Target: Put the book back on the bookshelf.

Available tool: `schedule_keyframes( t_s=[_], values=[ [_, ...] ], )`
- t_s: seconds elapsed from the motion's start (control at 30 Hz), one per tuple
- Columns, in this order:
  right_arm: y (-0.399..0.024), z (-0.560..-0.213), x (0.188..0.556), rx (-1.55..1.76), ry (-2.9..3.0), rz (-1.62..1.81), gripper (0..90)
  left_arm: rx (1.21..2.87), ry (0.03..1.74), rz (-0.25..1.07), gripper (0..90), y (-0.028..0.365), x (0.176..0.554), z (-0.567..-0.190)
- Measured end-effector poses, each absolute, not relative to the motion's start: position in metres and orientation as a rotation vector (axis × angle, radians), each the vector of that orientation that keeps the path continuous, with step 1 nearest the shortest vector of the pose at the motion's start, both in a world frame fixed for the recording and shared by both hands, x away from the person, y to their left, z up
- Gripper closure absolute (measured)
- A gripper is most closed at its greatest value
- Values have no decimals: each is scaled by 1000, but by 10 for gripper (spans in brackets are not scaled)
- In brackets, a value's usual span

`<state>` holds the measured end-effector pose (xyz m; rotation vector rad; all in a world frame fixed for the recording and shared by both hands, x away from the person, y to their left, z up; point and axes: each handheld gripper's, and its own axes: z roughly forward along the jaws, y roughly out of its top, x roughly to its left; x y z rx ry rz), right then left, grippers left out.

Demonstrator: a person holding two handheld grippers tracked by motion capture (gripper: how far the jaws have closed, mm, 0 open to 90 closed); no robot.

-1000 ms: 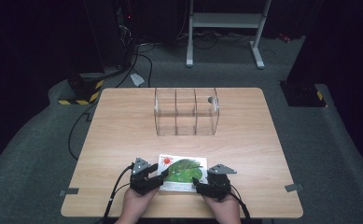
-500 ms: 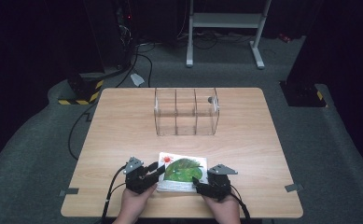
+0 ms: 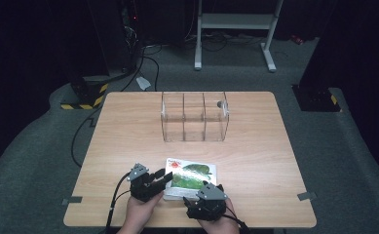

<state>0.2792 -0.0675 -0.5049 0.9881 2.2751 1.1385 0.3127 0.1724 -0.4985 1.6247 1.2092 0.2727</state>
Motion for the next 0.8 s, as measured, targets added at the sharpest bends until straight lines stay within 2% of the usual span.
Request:
schedule_keyframes(
  t_s=[0.37,0.57,0.67,0.77,0.8],
  values=[
    [-62,-514,283,989,2265,1039,165,1620,1193,271,564,171,311,-495],
    [-68,-513,284,1018,2261,1070,164,1640,1204,221,501,174,316,-500],
    [-68,-514,284,1019,2263,1073,165,1656,1218,130,442,173,323,-506],
    [-68,-514,284,1015,2262,1071,166,1669,1204,106,452,171,326,-507],
    [-68,-514,284,1018,2271,1073,167,1678,1198,105,488,170,326,-508]
  ],
)
